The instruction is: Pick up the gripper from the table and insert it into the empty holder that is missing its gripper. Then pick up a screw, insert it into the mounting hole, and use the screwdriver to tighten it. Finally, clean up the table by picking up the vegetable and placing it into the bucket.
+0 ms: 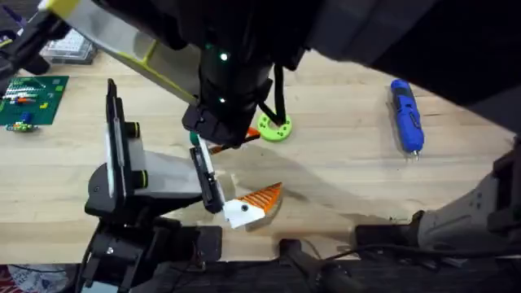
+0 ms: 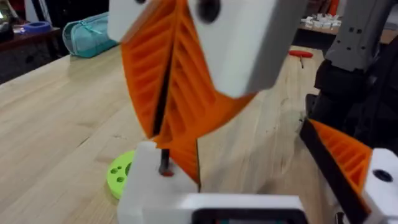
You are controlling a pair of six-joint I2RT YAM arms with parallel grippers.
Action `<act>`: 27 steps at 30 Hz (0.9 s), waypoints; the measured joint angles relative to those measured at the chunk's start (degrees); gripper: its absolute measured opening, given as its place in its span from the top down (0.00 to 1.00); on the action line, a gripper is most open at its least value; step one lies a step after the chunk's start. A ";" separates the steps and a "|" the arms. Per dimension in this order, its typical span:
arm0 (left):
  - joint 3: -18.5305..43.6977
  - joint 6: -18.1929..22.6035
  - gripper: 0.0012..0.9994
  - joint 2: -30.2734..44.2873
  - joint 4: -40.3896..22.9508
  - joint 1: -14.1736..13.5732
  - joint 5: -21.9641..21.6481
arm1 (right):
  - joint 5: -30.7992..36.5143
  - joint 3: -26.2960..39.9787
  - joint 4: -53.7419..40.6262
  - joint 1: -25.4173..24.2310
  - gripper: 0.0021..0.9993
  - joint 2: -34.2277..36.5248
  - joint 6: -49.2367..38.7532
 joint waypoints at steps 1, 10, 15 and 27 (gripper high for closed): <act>0.00 0.00 0.01 -0.02 0.00 0.00 0.00 | 0.02 0.00 0.00 0.00 0.99 0.00 0.00; 0.00 0.00 0.01 -0.02 0.00 0.00 0.00 | 0.00 0.00 0.00 0.00 0.99 0.00 0.00; 0.00 0.00 0.01 -0.02 0.00 0.00 0.00 | 0.00 0.00 0.00 0.00 0.99 0.00 0.00; 0.00 0.00 0.01 0.00 0.00 0.00 0.00 | -0.50 0.00 0.00 0.00 0.99 0.00 0.00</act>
